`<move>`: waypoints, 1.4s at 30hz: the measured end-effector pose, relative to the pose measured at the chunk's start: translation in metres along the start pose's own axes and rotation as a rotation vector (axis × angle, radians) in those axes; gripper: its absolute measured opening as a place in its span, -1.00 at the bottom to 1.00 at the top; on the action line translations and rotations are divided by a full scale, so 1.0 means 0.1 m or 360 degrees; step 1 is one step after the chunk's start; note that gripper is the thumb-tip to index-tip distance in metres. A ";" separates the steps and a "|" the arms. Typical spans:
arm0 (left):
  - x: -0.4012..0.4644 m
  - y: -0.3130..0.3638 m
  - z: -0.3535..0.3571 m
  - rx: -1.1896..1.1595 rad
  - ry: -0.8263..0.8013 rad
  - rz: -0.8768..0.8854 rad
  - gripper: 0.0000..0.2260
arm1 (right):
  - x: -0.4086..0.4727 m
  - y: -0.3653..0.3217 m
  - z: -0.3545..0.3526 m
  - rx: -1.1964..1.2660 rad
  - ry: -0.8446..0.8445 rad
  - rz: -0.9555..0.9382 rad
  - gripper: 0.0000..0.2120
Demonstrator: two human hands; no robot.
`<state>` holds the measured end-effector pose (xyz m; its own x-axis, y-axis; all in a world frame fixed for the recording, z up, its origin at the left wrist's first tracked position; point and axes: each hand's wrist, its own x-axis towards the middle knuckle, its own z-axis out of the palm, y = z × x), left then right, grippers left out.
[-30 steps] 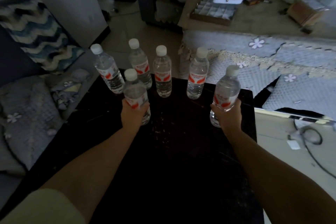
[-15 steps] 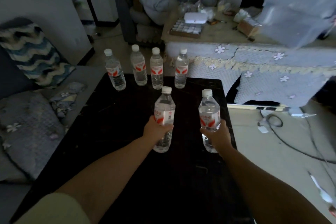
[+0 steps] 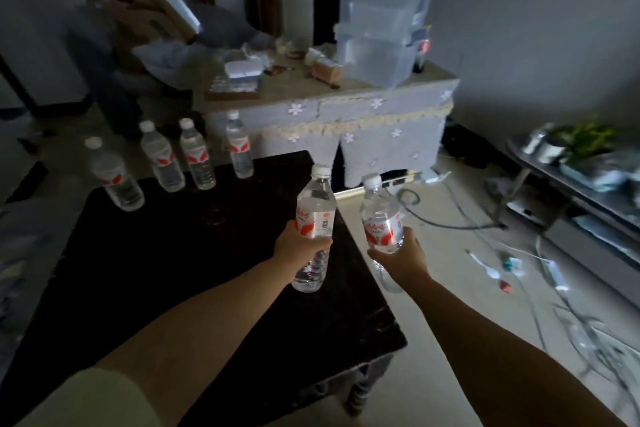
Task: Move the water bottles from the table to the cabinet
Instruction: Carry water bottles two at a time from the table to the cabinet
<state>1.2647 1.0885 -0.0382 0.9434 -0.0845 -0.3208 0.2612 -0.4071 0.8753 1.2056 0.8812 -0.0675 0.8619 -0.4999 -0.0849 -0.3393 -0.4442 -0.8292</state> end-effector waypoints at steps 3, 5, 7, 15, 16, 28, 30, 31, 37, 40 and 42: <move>-0.13 0.17 0.41 0.0060 -0.0167 0.0117 -0.48 | -0.15 0.22 -0.42 0.0020 0.0133 0.0091 -0.33; -0.24 0.27 0.75 0.0100 -0.0284 0.0201 -0.48 | -0.29 0.42 -0.74 0.0050 0.0245 0.0161 -0.31; -0.32 0.34 1.01 0.0129 -0.0356 0.0238 -0.46 | -0.39 0.58 -0.97 0.0059 0.0321 0.0219 -0.29; -1.11 0.63 2.49 0.0370 -0.0660 0.0347 -0.43 | -1.09 1.55 -2.29 0.0112 0.0702 0.0454 -0.30; -1.25 0.67 2.71 0.0388 -0.0700 0.0350 -0.43 | -1.21 1.69 -2.47 0.0098 0.0738 0.0484 -0.30; -2.95 0.75 4.96 0.0546 -0.1245 0.0454 -0.47 | -2.71 3.15 -4.34 0.0100 0.1113 0.0861 -0.33; -3.19 0.76 5.26 0.0596 -0.1338 0.0492 -0.47 | -2.93 3.31 -4.55 0.0103 0.1200 0.0919 -0.35; -3.29 0.77 5.38 0.0621 -0.1385 0.0515 -0.48 | -3.02 3.38 -4.64 0.0107 0.1235 0.0941 -0.35; -3.86 0.82 6.16 0.0732 -0.1630 0.0683 -0.47 | -3.50 3.81 -5.09 0.0138 0.1464 0.1135 -0.35; -4.04 0.85 6.58 0.0798 -0.1766 0.0737 -0.46 | -3.60 4.03 -5.30 0.0139 0.1541 0.1220 -0.35; -4.12 0.90 6.86 0.0837 -0.1837 0.0771 -0.45 | -3.61 4.17 -5.46 0.0132 0.1575 0.1261 -0.35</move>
<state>0.7594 0.4623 -0.0758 0.1424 -0.9188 -0.3681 -0.3985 -0.3937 0.8284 0.5472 0.4702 -0.0809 -0.2263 -0.9618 -0.1539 -0.5758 0.2595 -0.7753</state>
